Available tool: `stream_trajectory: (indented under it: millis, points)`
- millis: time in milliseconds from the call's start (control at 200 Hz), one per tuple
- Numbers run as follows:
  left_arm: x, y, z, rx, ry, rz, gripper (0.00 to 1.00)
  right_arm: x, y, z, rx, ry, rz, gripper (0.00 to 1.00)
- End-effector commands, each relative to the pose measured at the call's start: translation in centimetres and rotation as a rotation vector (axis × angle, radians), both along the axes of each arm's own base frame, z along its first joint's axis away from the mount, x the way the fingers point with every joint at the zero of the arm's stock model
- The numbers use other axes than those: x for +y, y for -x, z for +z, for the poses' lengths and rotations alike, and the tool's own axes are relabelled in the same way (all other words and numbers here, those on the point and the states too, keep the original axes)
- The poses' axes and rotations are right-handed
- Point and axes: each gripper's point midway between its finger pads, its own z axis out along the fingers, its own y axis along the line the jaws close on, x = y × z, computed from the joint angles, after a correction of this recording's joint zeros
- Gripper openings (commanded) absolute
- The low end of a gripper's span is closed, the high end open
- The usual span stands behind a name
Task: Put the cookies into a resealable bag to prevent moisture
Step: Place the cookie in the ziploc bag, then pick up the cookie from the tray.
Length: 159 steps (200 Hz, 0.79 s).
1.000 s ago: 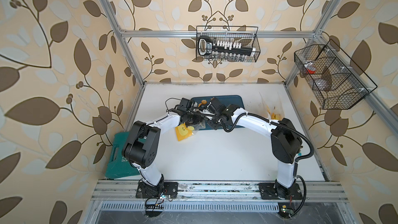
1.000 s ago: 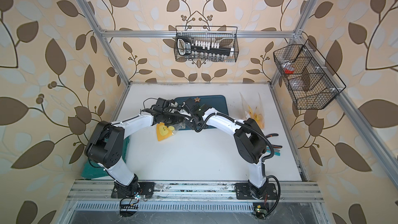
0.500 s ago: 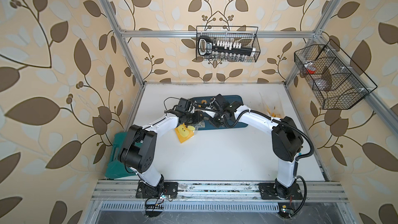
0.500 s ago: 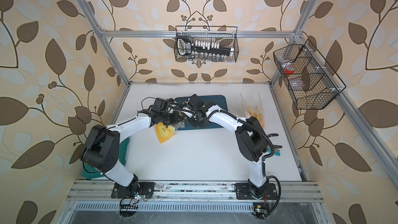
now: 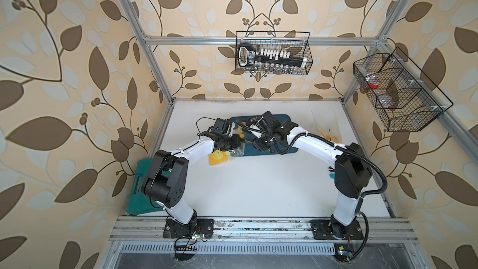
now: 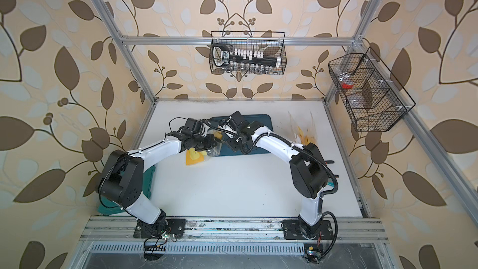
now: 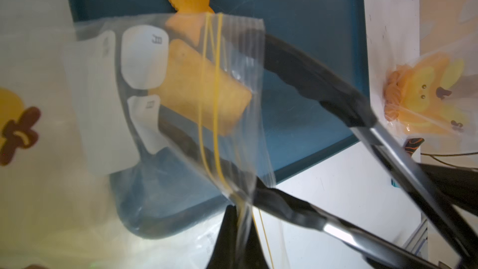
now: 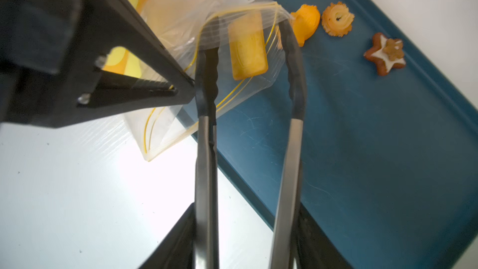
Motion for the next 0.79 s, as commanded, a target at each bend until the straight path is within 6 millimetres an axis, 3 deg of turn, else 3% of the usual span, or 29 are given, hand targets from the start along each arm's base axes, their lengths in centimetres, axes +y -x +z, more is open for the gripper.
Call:
stream_trajectory:
  millis: [0, 180, 350, 510, 660, 790]
  points:
    - [0.3, -0.3, 0.9, -0.042, -0.052, -0.005, 0.00, -0.1, 0.4, 2.5, -0.057, -0.059, -0.020, 0.48]
    - [1.6, -0.6, 0.8, -0.064, -0.131, 0.016, 0.00, -1.4, 1.3, 4.7, -0.085, -0.180, -0.064, 0.44]
    - [1.6, -0.7, 0.6, -0.065, -0.137, 0.008, 0.00, -2.1, 1.9, 4.5, -0.064, -0.211, -0.085, 0.41]
    - [2.7, -0.9, 0.6, -0.072, -0.181, 0.061, 0.00, -4.5, 0.4, 4.6, -0.082, -0.224, -0.219, 0.42]
    - [4.9, -1.1, 0.8, -0.082, -0.239, 0.164, 0.00, -7.2, -1.6, 1.3, 0.005, -0.132, -0.363, 0.43]
    - [5.0, -1.0, 1.3, -0.097, -0.223, 0.168, 0.00, -7.4, -3.3, -1.1, 0.052, -0.084, -0.403, 0.49]
